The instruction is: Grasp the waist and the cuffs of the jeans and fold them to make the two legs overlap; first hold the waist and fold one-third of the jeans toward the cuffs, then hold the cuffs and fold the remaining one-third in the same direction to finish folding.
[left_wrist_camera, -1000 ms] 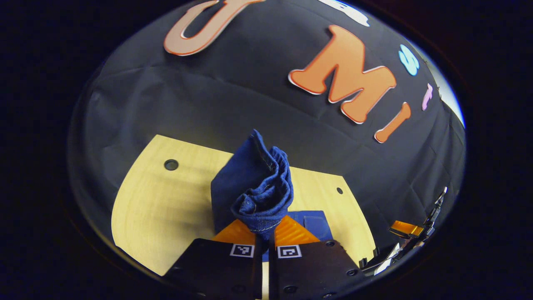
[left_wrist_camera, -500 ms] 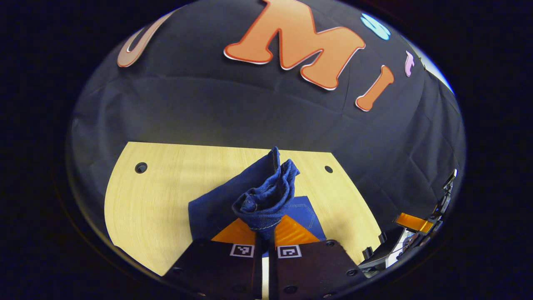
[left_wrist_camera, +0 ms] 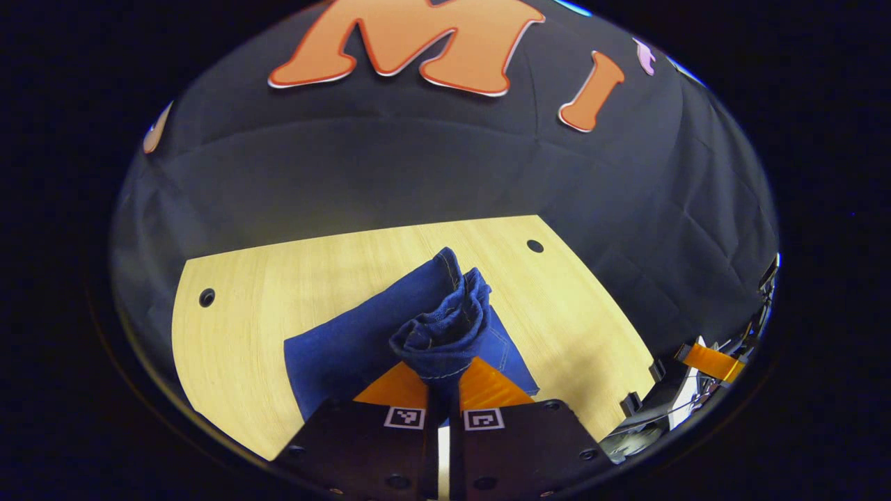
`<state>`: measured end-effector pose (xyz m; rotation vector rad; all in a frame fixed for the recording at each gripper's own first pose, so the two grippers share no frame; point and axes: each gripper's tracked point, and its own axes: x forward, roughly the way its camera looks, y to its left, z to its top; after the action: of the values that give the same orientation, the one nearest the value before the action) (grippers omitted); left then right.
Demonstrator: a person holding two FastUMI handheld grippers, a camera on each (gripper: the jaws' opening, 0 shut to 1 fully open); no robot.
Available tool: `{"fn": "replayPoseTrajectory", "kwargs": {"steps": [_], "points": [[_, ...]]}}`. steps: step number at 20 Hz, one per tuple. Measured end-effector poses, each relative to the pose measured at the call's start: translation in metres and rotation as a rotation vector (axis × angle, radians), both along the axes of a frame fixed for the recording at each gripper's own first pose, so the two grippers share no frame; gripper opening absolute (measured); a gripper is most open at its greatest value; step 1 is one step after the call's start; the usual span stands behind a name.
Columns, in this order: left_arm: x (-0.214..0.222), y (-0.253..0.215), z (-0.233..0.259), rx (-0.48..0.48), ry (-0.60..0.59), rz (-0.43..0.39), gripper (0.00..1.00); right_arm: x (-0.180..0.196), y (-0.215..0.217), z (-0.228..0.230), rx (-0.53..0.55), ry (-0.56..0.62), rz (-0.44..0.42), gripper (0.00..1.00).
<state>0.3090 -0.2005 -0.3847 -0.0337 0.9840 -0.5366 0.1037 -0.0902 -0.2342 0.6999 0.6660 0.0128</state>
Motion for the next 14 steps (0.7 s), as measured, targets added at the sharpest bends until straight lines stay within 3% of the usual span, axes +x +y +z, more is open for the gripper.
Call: {"fn": "replayPoseTrajectory", "kwargs": {"steps": [8, 10, 14], "points": [[-0.011, -0.048, -0.032, 0.107, 0.019, -0.072, 0.06, 0.002, -0.015, -0.012, 0.009, 0.011, -0.011, 0.98], [-0.023, -0.063, -0.034, 0.117, 0.035, -0.132, 0.06, 0.003, -0.016, -0.012, 0.008, 0.011, -0.005, 0.98], [-0.049, -0.083, -0.023, 0.102, -0.053, -0.236, 0.74, 0.008, -0.015, -0.014, -0.021, 0.007, 0.005, 0.98]]}}
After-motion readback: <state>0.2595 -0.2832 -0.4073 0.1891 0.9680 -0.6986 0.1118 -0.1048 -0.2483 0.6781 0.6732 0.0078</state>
